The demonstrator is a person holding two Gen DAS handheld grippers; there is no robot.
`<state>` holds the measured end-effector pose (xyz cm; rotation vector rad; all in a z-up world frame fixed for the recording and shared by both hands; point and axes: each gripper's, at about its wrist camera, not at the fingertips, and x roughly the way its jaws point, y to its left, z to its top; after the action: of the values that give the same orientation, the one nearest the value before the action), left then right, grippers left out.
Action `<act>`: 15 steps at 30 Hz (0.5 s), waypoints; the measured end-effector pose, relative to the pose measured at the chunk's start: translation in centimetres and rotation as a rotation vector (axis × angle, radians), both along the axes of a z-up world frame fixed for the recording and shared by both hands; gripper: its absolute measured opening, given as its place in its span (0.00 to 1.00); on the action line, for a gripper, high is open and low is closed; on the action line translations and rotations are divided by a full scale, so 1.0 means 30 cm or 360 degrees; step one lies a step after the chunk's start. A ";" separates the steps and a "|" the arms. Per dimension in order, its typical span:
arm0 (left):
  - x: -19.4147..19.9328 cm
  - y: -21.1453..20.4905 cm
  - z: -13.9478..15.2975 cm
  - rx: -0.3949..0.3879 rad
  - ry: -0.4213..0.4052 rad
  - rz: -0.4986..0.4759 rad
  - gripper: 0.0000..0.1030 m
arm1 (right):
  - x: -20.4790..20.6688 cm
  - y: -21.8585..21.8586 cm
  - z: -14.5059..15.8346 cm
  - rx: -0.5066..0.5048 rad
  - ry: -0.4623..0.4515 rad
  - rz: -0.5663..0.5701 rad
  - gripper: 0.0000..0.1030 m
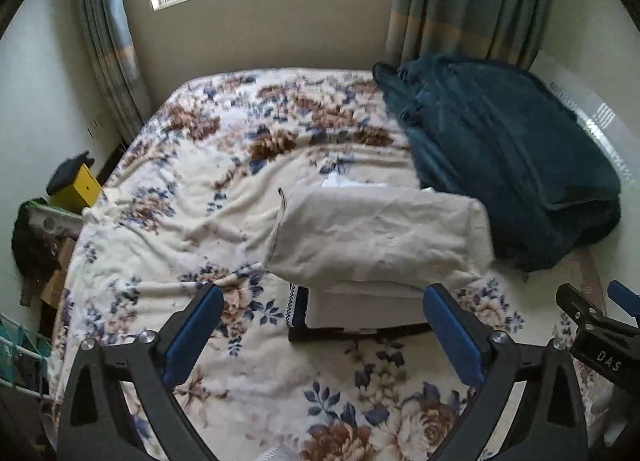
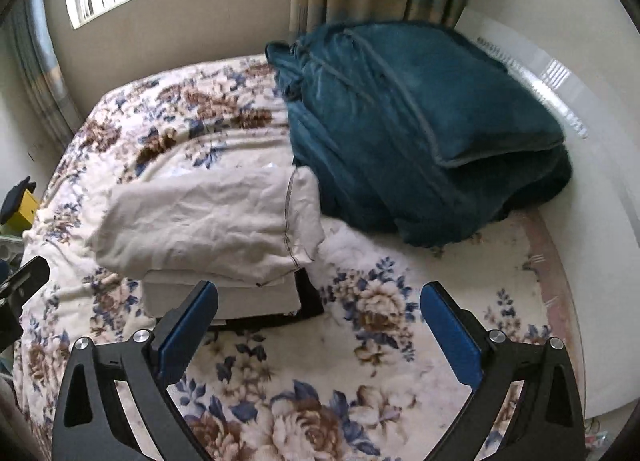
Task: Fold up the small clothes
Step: 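Open both grippers and release the shirt on the stack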
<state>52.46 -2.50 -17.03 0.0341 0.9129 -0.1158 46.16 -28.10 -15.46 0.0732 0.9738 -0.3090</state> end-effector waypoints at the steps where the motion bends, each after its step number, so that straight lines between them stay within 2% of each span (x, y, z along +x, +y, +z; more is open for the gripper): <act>1: -0.030 0.001 0.034 0.0000 -0.0014 -0.0003 0.99 | -0.033 0.001 0.040 0.0002 -0.0017 0.0004 1.00; 9: -0.304 0.011 0.291 0.0016 -0.0125 -0.0073 0.99 | -0.360 0.065 0.357 -0.0065 -0.0165 0.0038 1.00; 15: -0.501 0.049 0.435 0.0002 -0.0196 -0.0051 0.99 | -0.604 0.118 0.573 -0.0102 -0.0280 0.0076 1.00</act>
<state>37.44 -1.04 -4.00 0.0568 0.7893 -0.1414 28.03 -24.56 1.74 0.0179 0.7897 -0.2846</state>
